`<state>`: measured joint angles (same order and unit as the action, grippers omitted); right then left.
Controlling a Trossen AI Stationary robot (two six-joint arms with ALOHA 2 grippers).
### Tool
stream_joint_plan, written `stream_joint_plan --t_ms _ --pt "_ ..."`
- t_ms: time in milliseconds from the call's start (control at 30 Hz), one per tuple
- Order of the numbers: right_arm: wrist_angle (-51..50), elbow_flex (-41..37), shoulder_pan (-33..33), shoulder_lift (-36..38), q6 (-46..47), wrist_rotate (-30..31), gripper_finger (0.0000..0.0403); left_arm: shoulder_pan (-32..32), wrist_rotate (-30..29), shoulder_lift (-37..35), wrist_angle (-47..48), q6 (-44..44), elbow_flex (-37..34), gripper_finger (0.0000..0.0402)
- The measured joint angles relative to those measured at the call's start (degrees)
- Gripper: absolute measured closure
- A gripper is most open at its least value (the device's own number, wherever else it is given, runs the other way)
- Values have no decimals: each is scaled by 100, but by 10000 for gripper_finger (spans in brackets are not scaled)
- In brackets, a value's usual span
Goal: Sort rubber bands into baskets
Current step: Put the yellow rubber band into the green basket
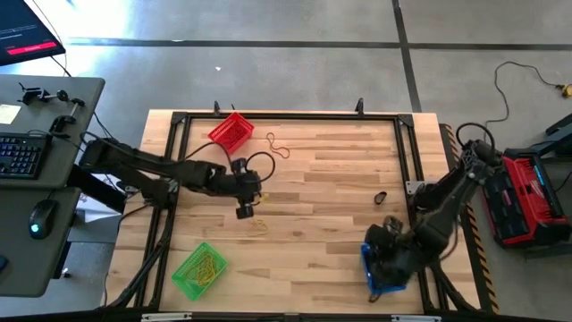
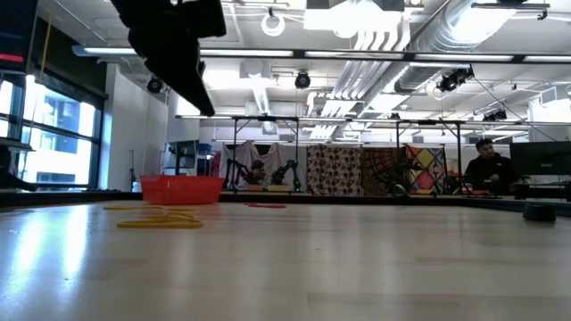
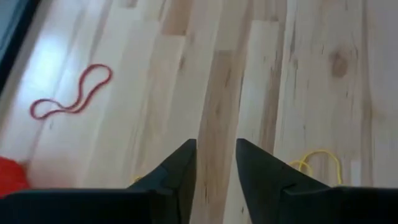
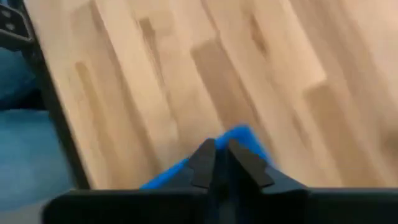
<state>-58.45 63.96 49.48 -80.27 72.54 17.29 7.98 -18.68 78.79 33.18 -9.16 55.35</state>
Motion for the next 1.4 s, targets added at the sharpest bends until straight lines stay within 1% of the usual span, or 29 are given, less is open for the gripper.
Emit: stream_joint_plan --t_ms 33,100,200,333,467,567,700,800,933,1000,1067,1200,1400 --pt "82 -35 -118 0 -301 61 385 -68 127 -1 -40 67 -55 304" --pt "353 -108 -356 0 -993 185 398 -206 374 -17 -16 165 -232 318" --pt "1073 -239 -727 0 -2035 248 395 -408 643 -41 -28 179 -500 336" --pt "2093 -446 -1201 0 -3355 225 401 -656 671 -95 -35 282 -854 356" --pt "2675 -580 -1634 0 -4201 224 402 -920 722 -129 -123 285 -1101 369" --pt "3123 -685 -1897 0 -4623 219 402 -1134 773 -122 -82 282 -1196 376" --pt "3580 -854 -2165 0 -5016 20 402 -1420 770 -123 -71 335 -1246 378" --pt "3687 -923 -2307 0 -5117 -117 402 -1610 765 -123 31 493 -1246 372" --pt "3716 -954 -2418 -2 -5241 -139 403 -1820 824 -123 32 620 -1246 350" --pt "3737 -954 -2451 -1 -5328 -141 403 -1896 971 -90 29 743 -1246 334" --pt "3739 -954 -2454 -2 -5438 -139 403 -1939 1134 -62 52 890 -1246 318" --pt "3756 -954 -2449 -2 -5504 -143 403 -1944 1152 78 9 1444 -1246 292" --pt "3801 -954 -2436 -4 -5504 -143 403 -1891 1269 275 -48 1941 -1246 281"
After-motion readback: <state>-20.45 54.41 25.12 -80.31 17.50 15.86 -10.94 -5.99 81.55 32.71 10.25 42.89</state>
